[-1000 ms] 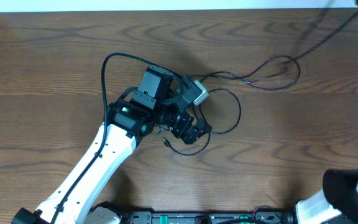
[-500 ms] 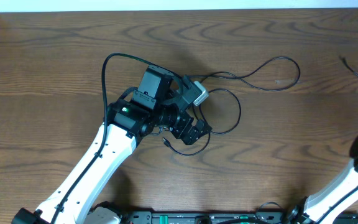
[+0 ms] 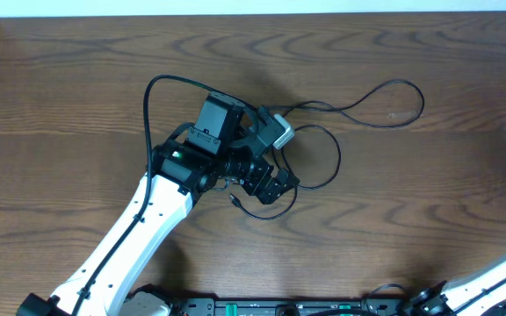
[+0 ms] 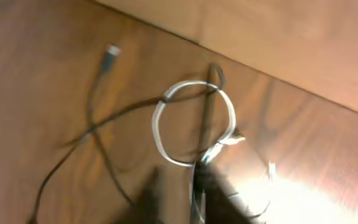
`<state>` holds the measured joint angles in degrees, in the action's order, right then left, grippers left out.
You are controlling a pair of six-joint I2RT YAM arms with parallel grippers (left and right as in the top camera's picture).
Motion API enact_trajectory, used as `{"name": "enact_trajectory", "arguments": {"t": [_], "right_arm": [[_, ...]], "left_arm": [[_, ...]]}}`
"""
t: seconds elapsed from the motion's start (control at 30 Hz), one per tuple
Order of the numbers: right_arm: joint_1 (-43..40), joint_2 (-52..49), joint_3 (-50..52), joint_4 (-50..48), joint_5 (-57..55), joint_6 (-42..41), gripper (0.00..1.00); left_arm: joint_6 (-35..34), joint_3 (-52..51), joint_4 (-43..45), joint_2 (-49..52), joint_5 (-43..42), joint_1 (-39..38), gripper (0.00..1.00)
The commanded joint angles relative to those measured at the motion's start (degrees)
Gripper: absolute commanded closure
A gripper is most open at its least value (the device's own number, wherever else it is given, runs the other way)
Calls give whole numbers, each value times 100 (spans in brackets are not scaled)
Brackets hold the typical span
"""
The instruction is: Untangle cables
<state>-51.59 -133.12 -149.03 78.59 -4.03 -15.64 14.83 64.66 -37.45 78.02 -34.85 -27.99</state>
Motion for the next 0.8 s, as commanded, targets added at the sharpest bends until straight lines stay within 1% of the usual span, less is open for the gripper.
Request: {"name": "enact_trajectory", "arguments": {"t": [0.0, 0.03, 0.13, 0.27, 0.33, 0.37, 0.4, 0.43, 0.5, 0.53, 0.6, 0.67, 0.77], "right_arm": [[-131, -85, -15, 151, 85, -258, 18], [-138, -85, -15, 186, 133, -262, 1], [-133, -83, -15, 291, 164, -461, 1], [-46, -83, -15, 487, 275, -1414, 1], [-7, -83, -15, 573, 769, -1602, 1], [15, -83, -15, 599, 1287, -1510, 1], [70, -83, -15, 603, 2271, -1064, 1], [133, -83, -15, 601, 2953, -693, 1], [337, -83, -15, 601, 3926, -35, 1], [472, -83, -15, 608, 4146, 177, 1], [791, -83, -15, 699, 4162, 487, 1], [1147, -83, -15, 787, 4022, 844, 1], [1891, -83, -15, 920, 3727, 1668, 1]], "left_arm": [[-52, 44, -20, -13, -118, -13, 0], [-52, 44, -20, -13, -118, -13, 0], [-52, 44, -20, -13, -118, -13, 0], [-52, 44, -17, -13, -116, -13, 0], [-50, 44, -17, -13, -118, -11, 0], [-50, 44, -15, -13, -118, -11, 0], [-50, 44, 28, -13, -116, -11, 0], [-50, 46, 70, -13, -114, -11, 0], [-52, 44, 166, -13, -111, -11, 0], [-57, 44, 232, -13, -72, -7, 0], [-280, 44, 365, -13, 184, -7, 0], [-835, 44, 505, -13, 852, -7, 0], [-1528, 44, 503, -13, 2006, -7, 0]]}}
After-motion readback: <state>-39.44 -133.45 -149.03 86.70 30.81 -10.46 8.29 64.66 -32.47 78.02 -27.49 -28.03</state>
